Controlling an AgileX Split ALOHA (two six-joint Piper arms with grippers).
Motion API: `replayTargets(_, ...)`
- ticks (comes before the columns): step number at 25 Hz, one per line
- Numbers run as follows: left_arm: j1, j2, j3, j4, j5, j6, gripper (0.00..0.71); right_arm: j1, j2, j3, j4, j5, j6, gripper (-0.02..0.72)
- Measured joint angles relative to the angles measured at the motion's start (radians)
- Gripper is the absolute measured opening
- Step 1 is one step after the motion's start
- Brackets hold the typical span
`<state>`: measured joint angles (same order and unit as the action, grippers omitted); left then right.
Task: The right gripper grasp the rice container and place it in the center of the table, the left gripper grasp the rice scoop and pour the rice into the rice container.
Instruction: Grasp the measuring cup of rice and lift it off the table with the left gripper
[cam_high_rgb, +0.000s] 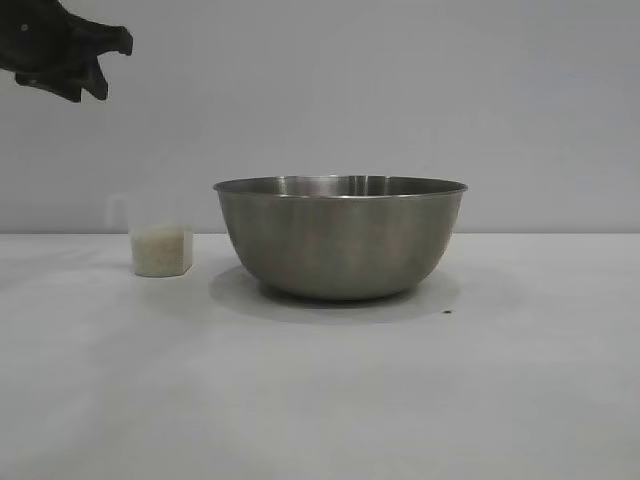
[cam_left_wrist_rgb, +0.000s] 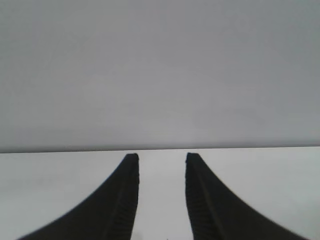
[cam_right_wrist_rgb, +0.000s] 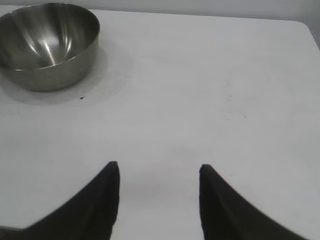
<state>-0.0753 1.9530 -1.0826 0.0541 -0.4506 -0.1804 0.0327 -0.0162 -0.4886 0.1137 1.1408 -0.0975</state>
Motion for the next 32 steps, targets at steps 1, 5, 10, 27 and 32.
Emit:
replayTargets(1,0.000,0.000,0.014,-0.005,-0.012,0.002,0.233,0.000,0.000,0.000,0.000,0.000,0.000,0.315)
replayTargets(5,0.000,0.000,0.090,-0.010,-0.096,0.002,0.233,0.000,0.000,0.000,0.000,0.000,0.000,0.315)
replayTargets(10,0.000,0.000,0.190,-0.010,-0.225,0.004,0.233,0.000,0.000,0.000,0.000,0.000,0.000,0.315)
replayTargets(27,0.000,-0.072,0.468,0.081,-0.518,0.004,0.233,0.000,0.000,0.000,0.000,0.000,0.000,0.315)
replayTargets(32,0.000,-0.074,0.540,0.160,-0.582,0.004,0.233,0.000,0.000,0.000,0.000,0.000,0.000,0.315)
